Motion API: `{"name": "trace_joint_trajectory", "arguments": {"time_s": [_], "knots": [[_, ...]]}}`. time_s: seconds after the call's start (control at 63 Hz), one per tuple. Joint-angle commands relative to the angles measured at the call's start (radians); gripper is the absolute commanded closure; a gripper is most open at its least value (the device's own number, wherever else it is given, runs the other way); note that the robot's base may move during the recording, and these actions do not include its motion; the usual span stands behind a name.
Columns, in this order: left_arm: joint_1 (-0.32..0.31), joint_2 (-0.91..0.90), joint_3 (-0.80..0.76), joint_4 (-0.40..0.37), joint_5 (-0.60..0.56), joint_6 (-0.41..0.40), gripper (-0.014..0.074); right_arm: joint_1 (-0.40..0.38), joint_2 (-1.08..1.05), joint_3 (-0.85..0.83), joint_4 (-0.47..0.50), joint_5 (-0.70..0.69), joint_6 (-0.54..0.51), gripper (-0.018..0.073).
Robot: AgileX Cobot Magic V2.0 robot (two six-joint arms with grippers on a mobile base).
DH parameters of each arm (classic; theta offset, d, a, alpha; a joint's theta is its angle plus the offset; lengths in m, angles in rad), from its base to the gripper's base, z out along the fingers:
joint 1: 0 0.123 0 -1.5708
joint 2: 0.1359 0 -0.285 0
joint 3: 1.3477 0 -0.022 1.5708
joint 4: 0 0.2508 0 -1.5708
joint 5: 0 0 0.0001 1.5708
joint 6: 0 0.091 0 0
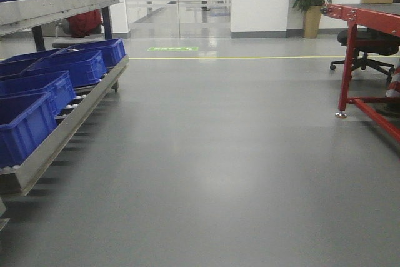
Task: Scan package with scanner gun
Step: 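Drive the base forward along the aisle past the blue bin rack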
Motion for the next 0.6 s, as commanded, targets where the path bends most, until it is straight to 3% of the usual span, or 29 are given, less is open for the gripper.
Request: {"name": "trace_joint_trajectory", "arguments": {"time_s": [0.0,0.588], "knots": [[0.001,-0.004,-0.002,0.002,-0.026,0.001,0.0707,0.001,-0.003,-0.001,-0.006,-0.015,-0.004,0.0721],[0.001,-0.004,-0.002,0.002,-0.026,0.001,0.0707,0.001,-0.003,-0.001,-0.006,-0.015,-0.004,0.0721]]}}
